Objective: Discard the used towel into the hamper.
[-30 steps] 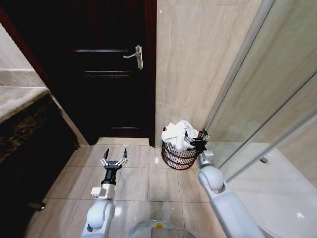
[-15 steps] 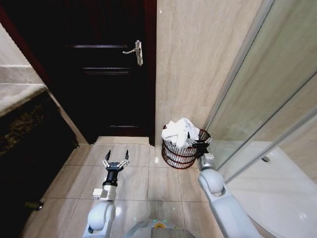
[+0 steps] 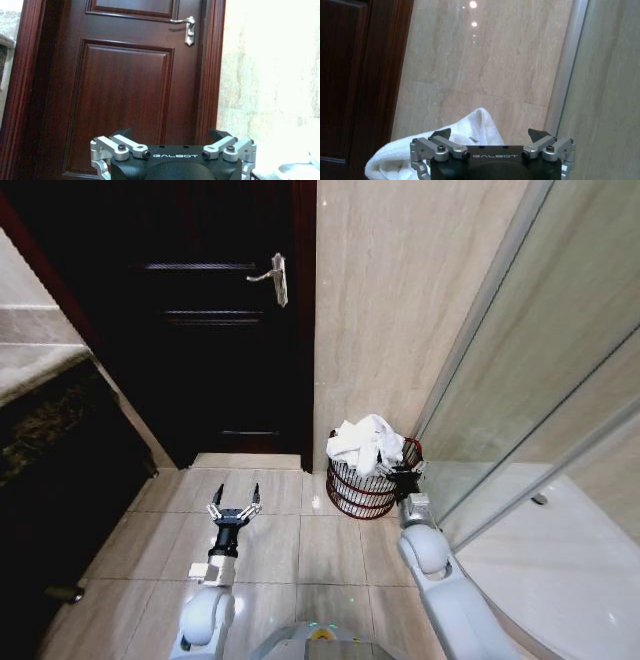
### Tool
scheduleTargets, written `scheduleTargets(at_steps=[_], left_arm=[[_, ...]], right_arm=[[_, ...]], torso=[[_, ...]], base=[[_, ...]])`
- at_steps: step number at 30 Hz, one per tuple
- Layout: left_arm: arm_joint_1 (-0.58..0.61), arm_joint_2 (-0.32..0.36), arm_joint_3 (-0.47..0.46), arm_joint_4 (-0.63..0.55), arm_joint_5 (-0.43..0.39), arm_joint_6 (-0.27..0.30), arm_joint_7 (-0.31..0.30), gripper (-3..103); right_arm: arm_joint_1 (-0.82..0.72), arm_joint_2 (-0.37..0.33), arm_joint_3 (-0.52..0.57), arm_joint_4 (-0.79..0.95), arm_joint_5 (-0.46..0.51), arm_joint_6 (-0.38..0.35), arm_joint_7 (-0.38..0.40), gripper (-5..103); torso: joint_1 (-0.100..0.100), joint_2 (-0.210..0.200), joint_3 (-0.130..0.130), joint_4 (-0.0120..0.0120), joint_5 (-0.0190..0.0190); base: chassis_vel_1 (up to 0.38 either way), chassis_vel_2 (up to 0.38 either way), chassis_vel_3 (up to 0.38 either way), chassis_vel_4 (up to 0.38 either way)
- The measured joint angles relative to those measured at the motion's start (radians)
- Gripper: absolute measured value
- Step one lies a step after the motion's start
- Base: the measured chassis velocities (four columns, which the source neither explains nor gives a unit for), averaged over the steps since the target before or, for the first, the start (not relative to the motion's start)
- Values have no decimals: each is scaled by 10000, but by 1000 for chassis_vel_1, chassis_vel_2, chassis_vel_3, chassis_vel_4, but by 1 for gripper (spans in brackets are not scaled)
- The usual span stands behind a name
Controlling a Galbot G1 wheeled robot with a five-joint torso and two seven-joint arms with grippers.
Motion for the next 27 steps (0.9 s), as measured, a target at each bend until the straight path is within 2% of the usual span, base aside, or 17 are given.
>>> scheduleTargets(at_steps=[9, 22, 27], left_arm=[[-65, -69, 82, 8, 41, 0, 17, 100], [-23, -97, 79, -65, 208, 105, -51, 100], [-41, -132, 93, -73, 242, 122, -93, 100]], right_arm=[[-84, 33, -13, -62, -138, 63, 3, 100], [-165, 194, -172, -47, -266, 284, -219, 100], [-270, 267, -183, -21, -275, 445, -145, 100]], torso=[[18, 38, 21, 0, 2], [31, 76, 46, 1, -6], [33, 87, 53, 2, 1]], base=[[39, 36, -38, -51], [173, 202, -175, -174], [30, 37, -42, -48]])
